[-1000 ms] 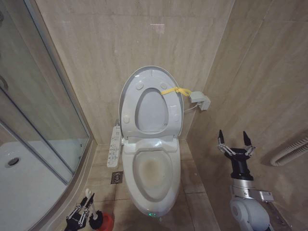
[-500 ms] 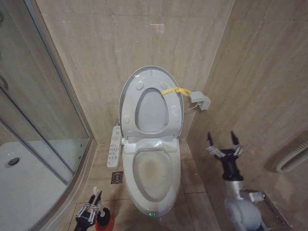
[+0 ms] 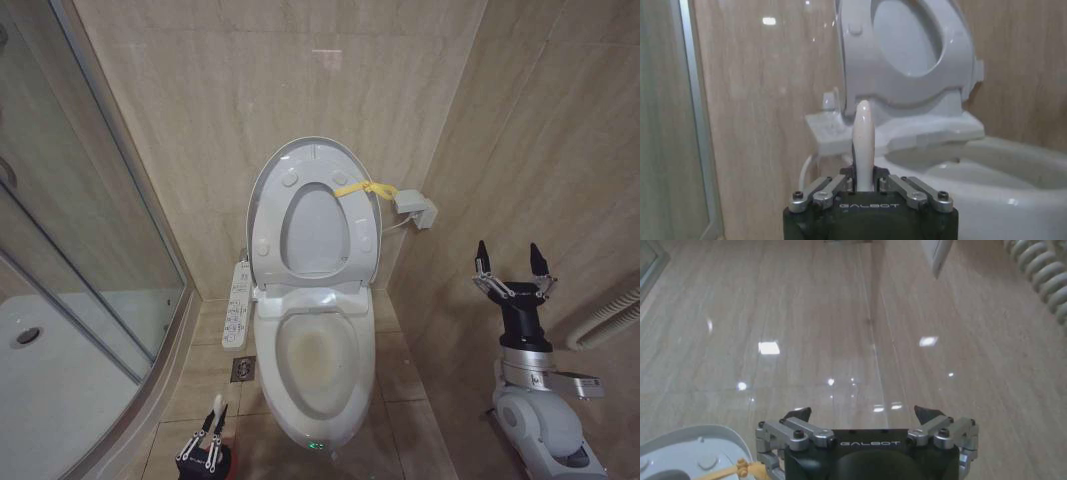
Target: Open the toilet lid, clean the toilet bowl with a toilet brush, close the toilet lid, and flush.
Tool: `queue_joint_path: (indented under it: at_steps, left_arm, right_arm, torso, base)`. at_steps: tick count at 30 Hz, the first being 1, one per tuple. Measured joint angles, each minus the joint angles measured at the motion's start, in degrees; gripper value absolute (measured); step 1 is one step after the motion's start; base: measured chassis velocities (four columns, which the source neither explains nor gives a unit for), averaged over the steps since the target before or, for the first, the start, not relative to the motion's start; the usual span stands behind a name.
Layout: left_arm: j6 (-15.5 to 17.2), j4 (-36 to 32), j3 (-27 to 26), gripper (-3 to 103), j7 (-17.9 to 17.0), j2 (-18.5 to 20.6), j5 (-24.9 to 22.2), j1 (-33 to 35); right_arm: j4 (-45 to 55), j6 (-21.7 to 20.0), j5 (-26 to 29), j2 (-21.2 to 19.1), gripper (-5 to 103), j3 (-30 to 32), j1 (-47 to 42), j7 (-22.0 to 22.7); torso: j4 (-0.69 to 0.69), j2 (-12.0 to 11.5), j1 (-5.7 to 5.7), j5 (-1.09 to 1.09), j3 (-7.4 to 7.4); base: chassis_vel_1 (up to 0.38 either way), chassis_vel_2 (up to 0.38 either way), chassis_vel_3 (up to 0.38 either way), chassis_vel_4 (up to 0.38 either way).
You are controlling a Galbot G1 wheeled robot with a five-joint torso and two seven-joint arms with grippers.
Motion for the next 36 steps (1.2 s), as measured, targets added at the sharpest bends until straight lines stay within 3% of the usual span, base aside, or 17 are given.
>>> queue_joint_path:
  at_steps: [2,5,12,25,36]
  left_arm:
    - [-0.01,1.14,-0.34,17,0.88,0.37,-0.37,-0.78]
    - [-0.03,5.83,-1.18,17,5.05,2.46,-2.42,-3.58]
    - [-0.02,11.82,-0.75,17,7.97,4.20,-4.39,-8.15]
    - [0.02,17.98,-1.31,17,7.97,4.23,-3.37,-11.21]
    - [0.06,23.46,-0.67,17,5.66,4.23,-2.54,-13.41]
  right_arm:
    - [-0.10,-0.01,0.00,0.24,100,-0.22,0.40,-0.07]
    - [-0.67,-0.16,-0.64,0.91,100,-0.60,1.29,-0.21]
    - [-1.34,-0.20,-1.46,0.94,100,-0.69,1.43,-0.29]
    - [-2.08,-0.18,-1.85,1.13,100,-0.67,2.24,-0.45]
    - [-2.22,-0.05,-1.93,1.21,100,-0.39,2.24,-0.63]
  torso:
    - [0.01,0.00,0.00,0.00,0.00]
    - [0.02,0.00,0.00,0.00,0.00]
    - [0.00,0.00,0.00,-0.01,0.00]
    - [0.02,0.00,0.00,-0.01,0.00]
    - [0.01,0.00,0.00,0.00,0.00]
  base:
    - [0.000,0.000,0.000,0.000]
    - [0.000,0.000,0.000,0.000]
    - [0.000,0.000,0.000,0.000]
    - [0.000,0.000,0.000,0.000]
    - [0.000,0.000,0.000,0.000]
